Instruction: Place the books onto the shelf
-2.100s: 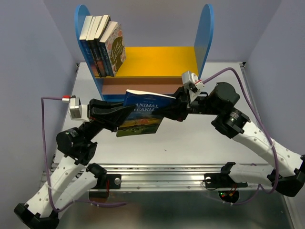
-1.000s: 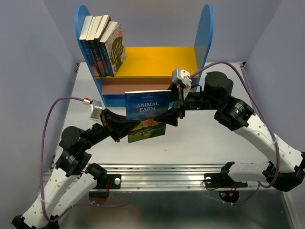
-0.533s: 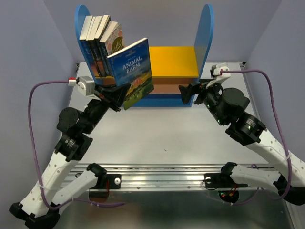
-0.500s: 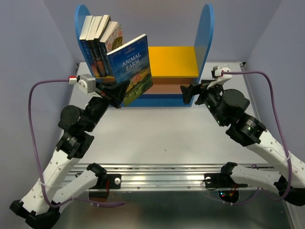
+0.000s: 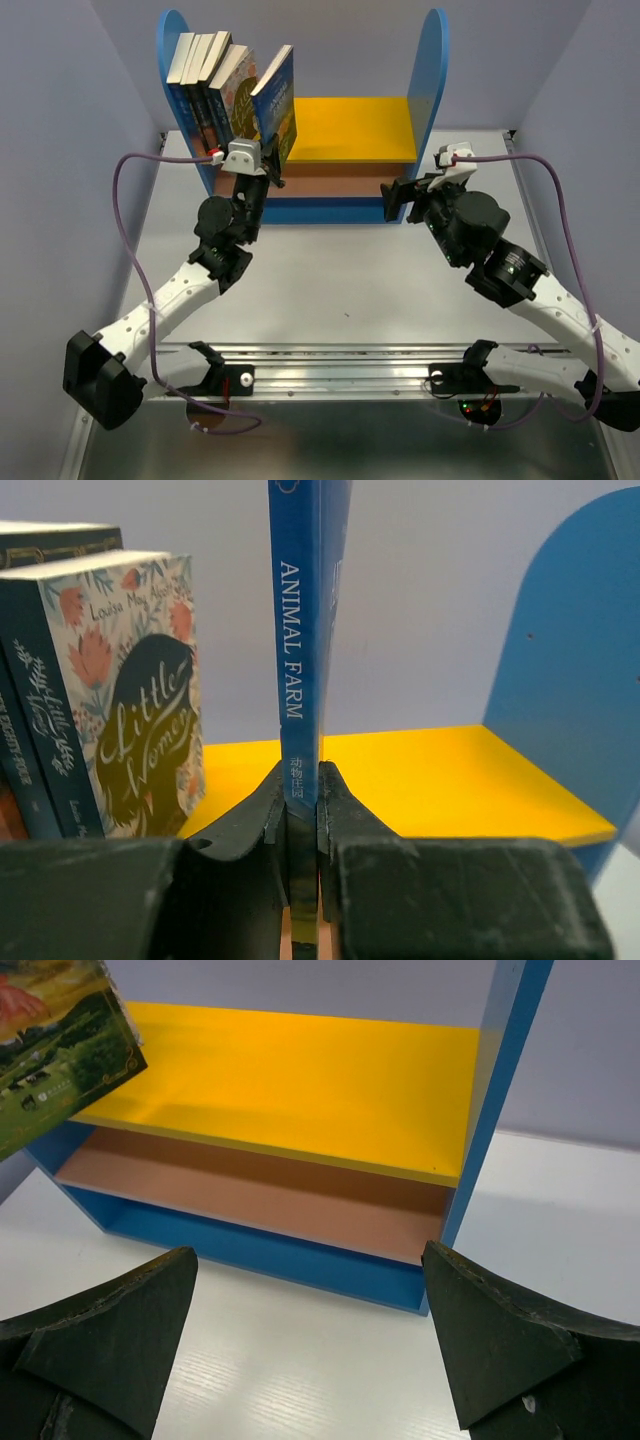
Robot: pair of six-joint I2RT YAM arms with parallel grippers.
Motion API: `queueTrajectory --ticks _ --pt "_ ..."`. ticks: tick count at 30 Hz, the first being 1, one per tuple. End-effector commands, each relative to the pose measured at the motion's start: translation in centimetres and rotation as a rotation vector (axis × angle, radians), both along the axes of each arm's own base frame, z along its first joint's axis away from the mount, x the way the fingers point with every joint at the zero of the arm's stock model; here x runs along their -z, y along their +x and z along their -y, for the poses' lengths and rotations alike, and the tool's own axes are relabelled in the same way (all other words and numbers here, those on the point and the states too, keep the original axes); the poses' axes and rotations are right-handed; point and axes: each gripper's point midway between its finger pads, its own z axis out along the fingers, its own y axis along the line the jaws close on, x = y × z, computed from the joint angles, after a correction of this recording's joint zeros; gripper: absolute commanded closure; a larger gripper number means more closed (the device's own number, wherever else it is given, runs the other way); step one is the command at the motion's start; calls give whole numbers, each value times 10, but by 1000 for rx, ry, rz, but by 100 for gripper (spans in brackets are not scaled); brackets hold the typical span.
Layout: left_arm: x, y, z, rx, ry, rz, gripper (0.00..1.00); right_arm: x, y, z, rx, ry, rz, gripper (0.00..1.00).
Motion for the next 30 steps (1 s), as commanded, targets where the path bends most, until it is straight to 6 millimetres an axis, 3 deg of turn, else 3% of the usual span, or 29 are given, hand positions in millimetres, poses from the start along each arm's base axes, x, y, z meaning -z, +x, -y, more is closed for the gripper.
queueTrajectory --ticks 1,10,22,30 --pt "-75 -16 -36 -168 -105 283 100 -11 4 -1 6 6 43 0" --pt "-38 16 -40 -260 -105 196 100 -5 6 -2 12 -16 36 0" --pt "7 69 -68 -379 -86 75 100 -6 3 3 16 -14 48 0" --pt "20 87 -80 -421 -84 17 100 -4 3 -3 -15 -12 58 0"
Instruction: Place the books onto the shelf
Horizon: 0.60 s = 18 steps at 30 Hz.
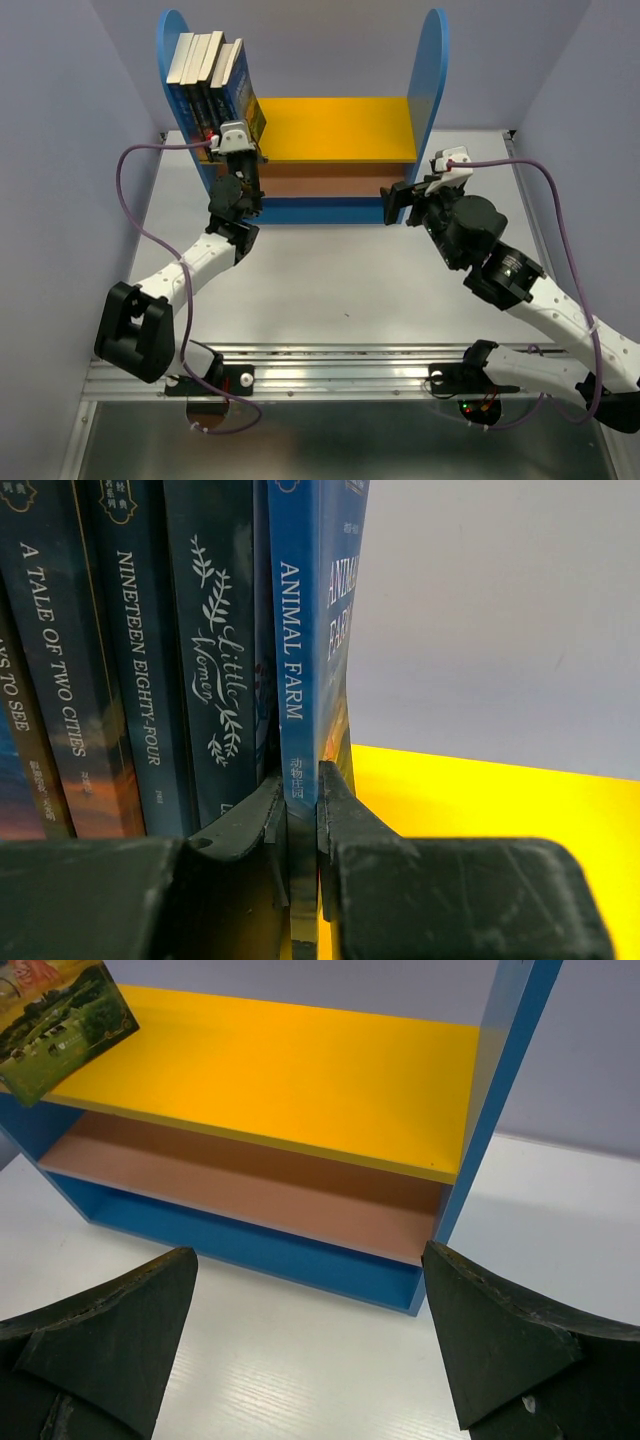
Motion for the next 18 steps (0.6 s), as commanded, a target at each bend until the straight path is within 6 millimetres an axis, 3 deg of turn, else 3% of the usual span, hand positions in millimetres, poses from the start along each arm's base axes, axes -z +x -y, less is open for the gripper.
queueTrajectory --ticks 1,6,12,14,16,18 --pt "-22 2 -13 -52 -55 39 100 -13 1 -3 -14 34 49 0" --pt "-19 9 -18 -93 -73 7 100 -10 3 -9 -29 23 40 0" --pt "-21 -7 -20 -52 -131 13 100 -8 3 -13 -46 22 34 0" --pt "-23 -12 -24 -53 -157 20 73 -7 2 -14 -54 25 33 0" --pt "-22 -13 -24 -53 -154 9 60 -7 1 -14 -59 27 34 0" --pt "-18 -12 -25 -63 -150 -10 58 -6 1 -14 -59 26 33 0"
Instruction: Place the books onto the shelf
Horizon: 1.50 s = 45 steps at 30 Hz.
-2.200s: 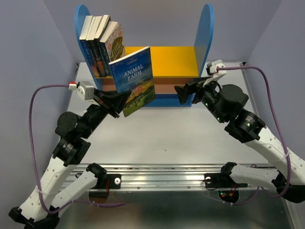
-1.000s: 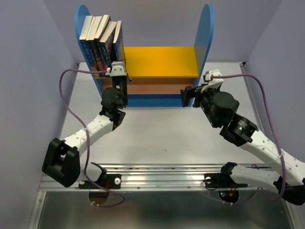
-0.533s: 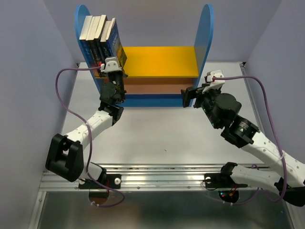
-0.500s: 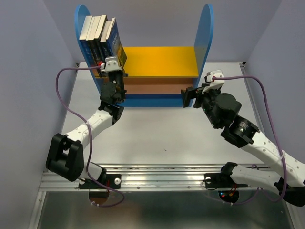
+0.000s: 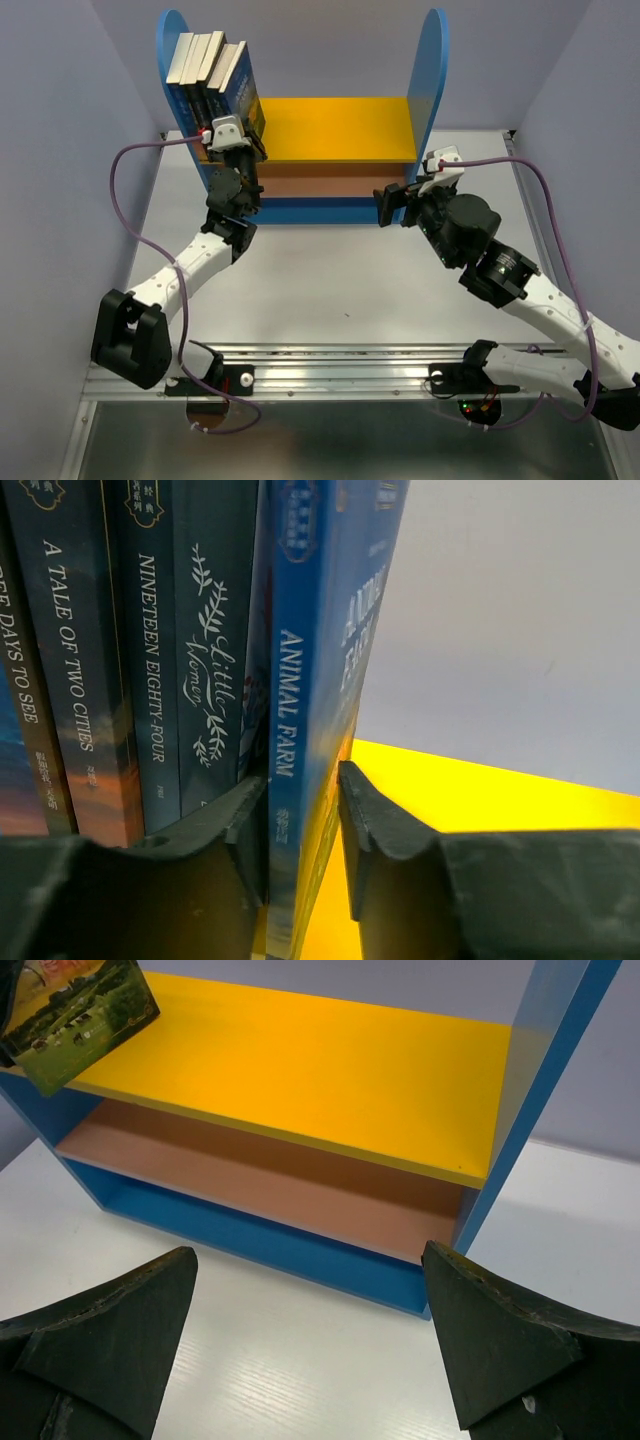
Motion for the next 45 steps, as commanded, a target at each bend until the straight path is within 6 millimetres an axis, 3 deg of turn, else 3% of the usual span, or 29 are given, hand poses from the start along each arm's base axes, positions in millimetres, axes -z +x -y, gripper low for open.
queueTrajectory --ticks 1,8,12,20,22,23,24,25,28,33,36,38,42,43,45 --pt "-15 -13 -22 -69 -58 26 53 -12 -1 -1 -9 36 38 0" --pt "-19 -15 -17 -33 -61 -4 52 -12 -2 1 -8 38 42 0" --pt "-19 -23 -18 -16 -79 -5 35 -16 -5 1 -23 50 47 0" --pt "-28 -38 -31 -44 -148 13 30 -19 -9 2 -40 65 63 0" --pt "-30 -37 -45 -132 -184 -13 39 -18 -10 1 -48 68 60 0" --pt "-25 -32 -46 -155 -182 -37 50 -18 -11 -1 -60 69 58 0" --pt "-25 -30 -48 -173 -199 -52 66 -18 -12 -3 -68 70 59 0" --pt "-24 -26 -48 -191 -200 -87 91 -18 -13 -6 -85 70 60 0" --pt "-25 -20 -44 -181 -200 -103 100 -17 -13 -10 -101 65 56 0" --pt "-19 -16 -39 -162 -231 -125 100 -13 -11 -13 -108 54 47 0" --pt "-10 -17 -52 -251 -245 -143 100 -11 -9 -13 -101 43 46 0" --pt "-4 -17 -61 -317 -210 -169 94 -11 -10 -13 -104 43 46 0" --pt "8 -4 -56 -289 -143 -226 85 -9 -9 -15 -112 39 44 0" --pt "9 -2 -53 -270 -141 -234 73 -8 -9 -16 -114 36 42 0" --pt "10 -2 -48 -239 -159 -233 68 -7 -8 -16 -112 30 41 0"
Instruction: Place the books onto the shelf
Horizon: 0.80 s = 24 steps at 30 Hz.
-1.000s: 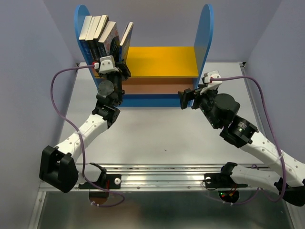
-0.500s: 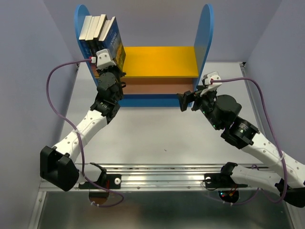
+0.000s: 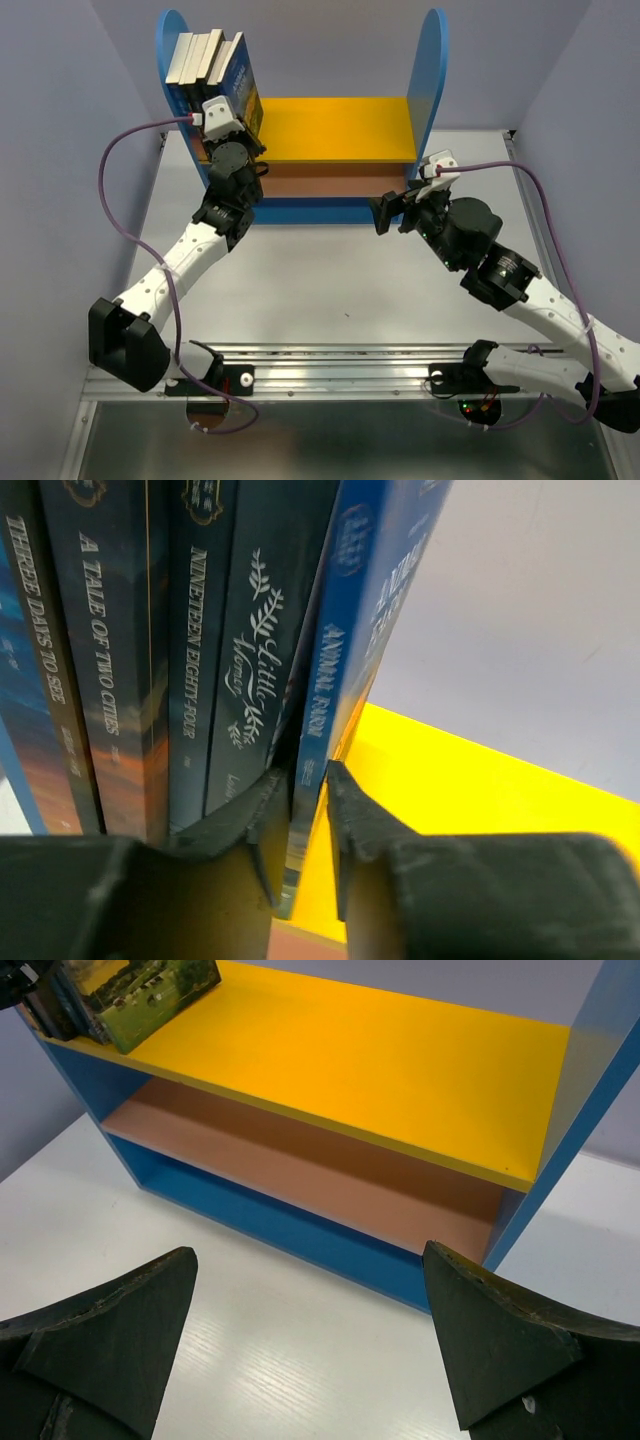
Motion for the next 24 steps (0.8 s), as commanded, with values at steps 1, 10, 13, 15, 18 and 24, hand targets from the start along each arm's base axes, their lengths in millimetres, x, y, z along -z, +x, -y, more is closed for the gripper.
queueTrajectory --ticks 1,10,13,15,18,24 --pt "12 0 -41 -164 -29 -56 65 -12 2 -2 -2 30 40 0" --pt "14 -7 -43 -160 -90 -87 49 -10 3 -6 -14 27 34 0" --pt "11 -9 -44 -165 -99 -104 49 -8 4 -8 -17 21 29 0" --pt "11 -8 -43 -163 -109 -112 49 -6 4 -9 -21 20 26 0" --pt "13 -11 -48 -200 -137 -131 48 -3 6 -11 -23 11 20 0" --pt "3 -14 -50 -214 -184 -115 70 3 9 -18 -35 -5 5 0"
